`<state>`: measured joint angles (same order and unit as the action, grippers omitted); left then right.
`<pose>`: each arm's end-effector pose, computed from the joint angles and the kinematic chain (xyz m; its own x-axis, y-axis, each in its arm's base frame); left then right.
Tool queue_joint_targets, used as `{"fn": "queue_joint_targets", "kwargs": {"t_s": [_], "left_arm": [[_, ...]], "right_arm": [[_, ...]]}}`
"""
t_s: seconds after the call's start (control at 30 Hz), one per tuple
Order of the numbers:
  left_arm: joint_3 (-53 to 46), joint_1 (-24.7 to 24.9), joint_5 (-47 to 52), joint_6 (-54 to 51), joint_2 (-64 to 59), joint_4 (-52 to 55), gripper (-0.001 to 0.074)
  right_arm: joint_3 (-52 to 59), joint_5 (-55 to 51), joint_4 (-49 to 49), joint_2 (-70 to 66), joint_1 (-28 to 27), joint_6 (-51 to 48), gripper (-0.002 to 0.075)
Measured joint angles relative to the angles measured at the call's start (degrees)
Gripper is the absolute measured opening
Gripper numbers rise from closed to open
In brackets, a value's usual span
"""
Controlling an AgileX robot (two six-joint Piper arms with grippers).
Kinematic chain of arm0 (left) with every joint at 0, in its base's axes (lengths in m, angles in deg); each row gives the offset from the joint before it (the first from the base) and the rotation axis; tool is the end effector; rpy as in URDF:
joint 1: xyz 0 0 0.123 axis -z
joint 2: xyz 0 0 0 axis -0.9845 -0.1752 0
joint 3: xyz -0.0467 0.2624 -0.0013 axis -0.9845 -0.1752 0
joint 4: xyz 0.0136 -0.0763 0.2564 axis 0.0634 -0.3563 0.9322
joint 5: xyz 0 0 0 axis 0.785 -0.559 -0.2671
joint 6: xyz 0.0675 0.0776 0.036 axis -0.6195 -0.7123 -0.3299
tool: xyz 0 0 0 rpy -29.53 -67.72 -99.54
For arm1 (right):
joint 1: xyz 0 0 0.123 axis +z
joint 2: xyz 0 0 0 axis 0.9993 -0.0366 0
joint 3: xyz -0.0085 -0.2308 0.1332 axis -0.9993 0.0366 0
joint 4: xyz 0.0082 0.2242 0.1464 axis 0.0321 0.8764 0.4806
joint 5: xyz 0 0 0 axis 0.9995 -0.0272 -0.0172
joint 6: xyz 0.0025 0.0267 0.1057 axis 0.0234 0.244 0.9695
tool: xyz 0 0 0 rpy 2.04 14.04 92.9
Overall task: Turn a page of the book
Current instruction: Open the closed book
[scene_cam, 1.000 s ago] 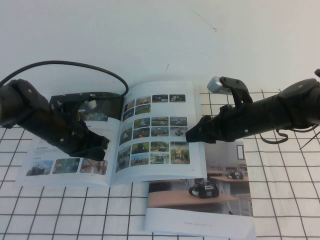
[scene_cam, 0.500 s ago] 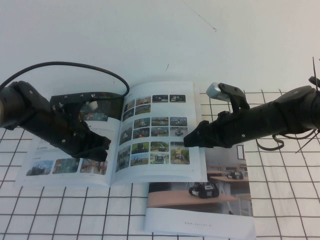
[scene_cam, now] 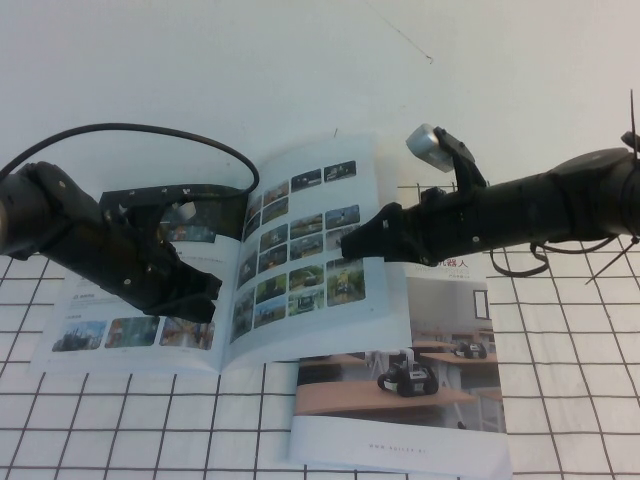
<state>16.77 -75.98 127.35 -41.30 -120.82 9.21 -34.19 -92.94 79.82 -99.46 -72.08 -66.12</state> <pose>0.3932 -0.0730 0.1216 -0.9178 0.1598 -0.3636 0.2970 0.8838 -0.3614 0.4117 0.1971 0.1313 -0.8392 -0.0469 -0.5418 -0.4657 0.5765 0.6714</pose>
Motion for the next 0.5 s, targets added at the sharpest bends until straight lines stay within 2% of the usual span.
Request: {"fn": "queue_joint_targets", "kwargs": {"t_s": [0.3,0.5], "left_arm": [[0.0,0.0,0.62,-0.88,0.11,-1.95,-0.0002],[0.0,0.0,4.44,-8.58,4.4,-7.14,-0.0002]], "right_arm": [[-3.3,-5.06,0.95,0.0,0.0,-0.04,0.0419],[-3.72,-6.01,0.95,0.0,0.0,-0.4,0.0419]]}}
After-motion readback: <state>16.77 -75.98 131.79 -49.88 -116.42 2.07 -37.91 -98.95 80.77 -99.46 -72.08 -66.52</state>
